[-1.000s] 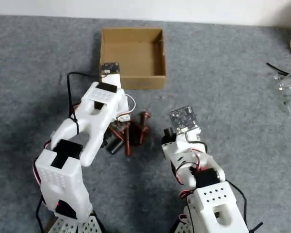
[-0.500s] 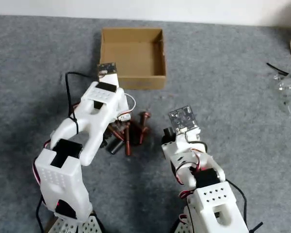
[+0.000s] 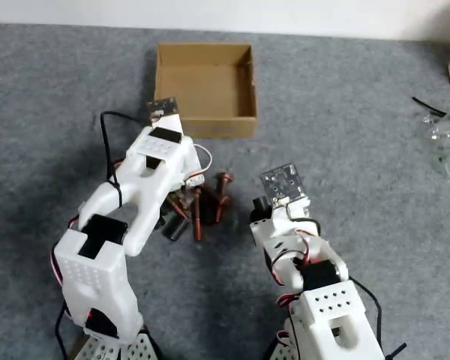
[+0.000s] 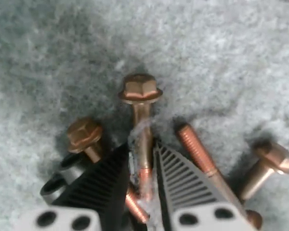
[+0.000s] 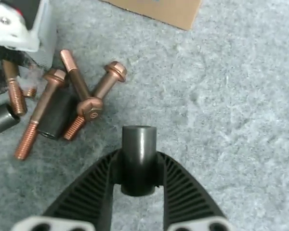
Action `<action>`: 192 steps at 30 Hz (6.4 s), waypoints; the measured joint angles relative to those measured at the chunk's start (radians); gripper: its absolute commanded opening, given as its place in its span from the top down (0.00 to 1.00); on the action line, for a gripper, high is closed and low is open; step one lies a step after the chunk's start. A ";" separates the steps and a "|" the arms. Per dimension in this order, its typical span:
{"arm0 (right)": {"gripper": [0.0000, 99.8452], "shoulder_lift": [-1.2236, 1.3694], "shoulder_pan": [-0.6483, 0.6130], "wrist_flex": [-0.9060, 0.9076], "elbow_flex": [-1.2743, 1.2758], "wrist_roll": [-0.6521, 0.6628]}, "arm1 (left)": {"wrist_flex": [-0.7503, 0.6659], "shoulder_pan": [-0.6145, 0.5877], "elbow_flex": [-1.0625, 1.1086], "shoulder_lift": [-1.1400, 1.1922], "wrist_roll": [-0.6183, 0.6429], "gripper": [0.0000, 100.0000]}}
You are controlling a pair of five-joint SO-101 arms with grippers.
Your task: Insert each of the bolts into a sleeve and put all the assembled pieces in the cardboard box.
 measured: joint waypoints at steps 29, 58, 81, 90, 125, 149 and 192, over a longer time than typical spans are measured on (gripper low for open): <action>1.00 -0.009 0.006 -0.064 0.054 0.000 | 0.176 -0.103 -0.005 -0.586 -0.118 1.00; 1.00 -0.694 0.006 0.192 0.230 0.028 | 0.324 -0.103 0.574 -1.811 -0.400 1.00; 1.00 -0.694 -0.023 0.195 0.230 0.028 | -0.647 0.157 1.301 -2.159 -0.400 1.00; 1.00 -0.694 -0.126 0.118 0.230 0.028 | -0.697 0.247 1.356 -2.157 -0.319 0.99; 1.00 -0.694 -0.261 -0.242 0.242 0.031 | -0.861 0.150 1.433 -2.157 0.000 0.99; 1.00 -0.692 -0.328 -0.164 0.242 0.127 | -0.839 0.244 1.433 -2.157 -0.002 0.99; 1.00 -0.692 -0.315 -0.164 0.242 0.140 | -0.512 0.353 1.338 -2.160 0.008 0.99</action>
